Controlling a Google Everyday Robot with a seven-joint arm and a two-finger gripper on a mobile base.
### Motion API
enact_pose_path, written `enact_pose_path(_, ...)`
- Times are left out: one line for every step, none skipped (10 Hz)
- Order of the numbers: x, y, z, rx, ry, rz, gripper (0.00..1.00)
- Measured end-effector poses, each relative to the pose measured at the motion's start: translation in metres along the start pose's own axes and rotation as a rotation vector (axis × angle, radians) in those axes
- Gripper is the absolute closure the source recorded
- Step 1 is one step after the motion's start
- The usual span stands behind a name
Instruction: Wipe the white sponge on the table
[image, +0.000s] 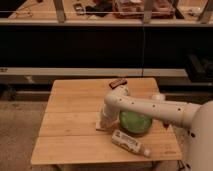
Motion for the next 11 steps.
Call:
enact_pose_path(0.013, -0.001, -0.001, -0.004, 0.004, 0.009, 1.0)
enact_pose_path(0.026, -0.002, -0.002, -0.009, 0.008, 0.014, 1.0)
enact_pose_path(0.04, -0.008, -0.003, -0.015, 0.01, 0.013, 1.0)
enact_pose_path(0.048, -0.017, -0.002, -0.016, 0.009, 0.002, 1.0)
enact_pose_path(0.053, -0.03, 0.0, -0.013, 0.006, -0.013, 1.0)
enact_pose_path(0.056, -0.049, 0.003, -0.006, -0.002, -0.044, 1.0)
enact_pose_path(0.057, -0.071, 0.006, 0.001, -0.012, -0.083, 1.0)
enact_pose_path(0.055, -0.087, 0.009, 0.006, -0.02, -0.114, 1.0)
enact_pose_path(0.051, -0.106, 0.012, 0.013, -0.029, -0.156, 1.0)
enact_pose_path(0.045, -0.122, 0.013, 0.024, -0.034, -0.194, 1.0)
enact_pose_path(0.039, -0.14, 0.013, 0.039, -0.036, -0.235, 1.0)
